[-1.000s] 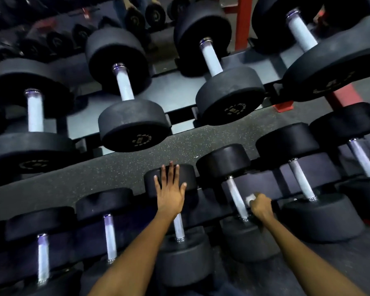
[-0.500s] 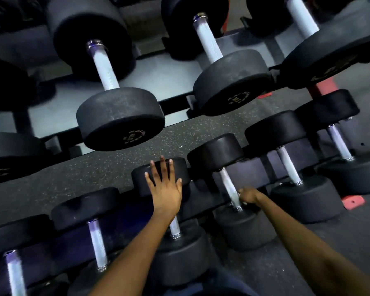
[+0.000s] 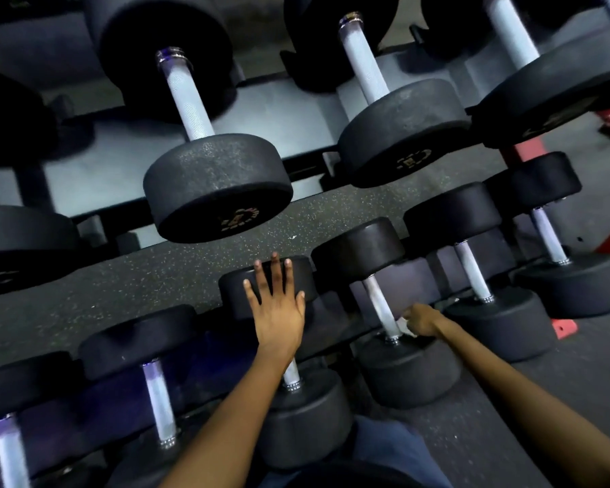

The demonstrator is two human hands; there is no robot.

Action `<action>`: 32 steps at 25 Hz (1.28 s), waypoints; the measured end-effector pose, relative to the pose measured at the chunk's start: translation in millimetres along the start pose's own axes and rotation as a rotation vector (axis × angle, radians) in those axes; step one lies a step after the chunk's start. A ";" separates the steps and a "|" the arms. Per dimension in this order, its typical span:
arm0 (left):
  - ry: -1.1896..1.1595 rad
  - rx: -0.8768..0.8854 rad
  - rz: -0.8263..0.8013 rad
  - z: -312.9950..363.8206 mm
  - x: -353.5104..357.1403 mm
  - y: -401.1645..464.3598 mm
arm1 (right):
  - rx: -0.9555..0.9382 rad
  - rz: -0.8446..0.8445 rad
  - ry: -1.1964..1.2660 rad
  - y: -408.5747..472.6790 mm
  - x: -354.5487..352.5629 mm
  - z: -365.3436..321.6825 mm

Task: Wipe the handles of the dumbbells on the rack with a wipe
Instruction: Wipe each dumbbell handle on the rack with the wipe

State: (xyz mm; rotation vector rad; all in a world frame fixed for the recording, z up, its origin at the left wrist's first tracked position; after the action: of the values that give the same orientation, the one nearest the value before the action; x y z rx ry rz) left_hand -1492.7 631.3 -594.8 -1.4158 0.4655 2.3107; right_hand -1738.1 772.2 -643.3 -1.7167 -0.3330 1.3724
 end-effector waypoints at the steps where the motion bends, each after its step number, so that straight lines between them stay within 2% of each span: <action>1: 0.007 -0.003 0.014 0.2 0.1 -1.0 | -0.004 -0.033 0.039 0.9 2.8 3.8; 4: 0.015 -0.012 0.025 2.7 2.1 -3.9 | -0.072 -0.119 0.263 16.9 15.7 5.1; 7: 0.077 -0.051 0.021 1.7 1.7 0.1 | -0.239 -0.136 0.238 46.6 25.4 0.8; 12: 0.138 -0.105 -0.031 7.1 -0.4 2.4 | -0.241 -0.253 0.218 40.9 16.5 18.5; 15: 0.136 -0.167 -0.125 8.6 -2.3 1.1 | -0.336 -0.141 0.172 40.9 17.7 17.6; 16: 0.127 -0.180 -0.150 9.2 -2.5 1.2 | -0.372 -0.163 0.182 40.2 18.0 15.9; 18: 0.122 -0.215 -0.216 11.9 -5.4 0.2 | -0.386 -0.153 0.087 29.3 15.1 10.8; 20: 0.104 -0.273 -0.290 14.2 -10.3 2.6 | -0.292 -0.078 0.069 28.2 12.1 14.2; 22: 0.087 -0.333 -0.378 17.2 -12.0 4.3 | -0.180 0.093 -0.026 13.5 6.7 13.2; 24: 0.082 -0.360 -0.431 20.0 -12.4 5.0 | -0.147 0.241 -0.250 -2.5 11.4 -3.5; 26: 0.069 -0.365 -0.440 19.4 -13.7 4.8 | -0.294 0.255 -0.446 -18.1 14.6 -35.7; 29: 0.070 -0.352 -0.434 19.9 -13.7 4.7 | -0.581 0.209 -0.596 -17.0 20.5 -66.4; 32: 0.045 -0.359 -0.431 20.2 -14.1 4.7 | -0.657 0.159 -0.746 -13.1 15.0 -52.4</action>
State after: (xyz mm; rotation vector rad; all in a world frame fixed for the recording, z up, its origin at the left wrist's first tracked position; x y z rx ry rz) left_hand -1504.7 634.6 -573.0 -1.5458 -0.2409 2.0726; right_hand -1682.5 765.5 -643.3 -1.6702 -1.1884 2.1640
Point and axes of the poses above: each hand's wrist, its own y-axis towards the middle knuckle, its own x-axis out of the palm, z = x × y, the point moved 5 cm from there along y, towards the middle knuckle, and after that the axes turned 15 degrees about -y, right-handed, at the moved point
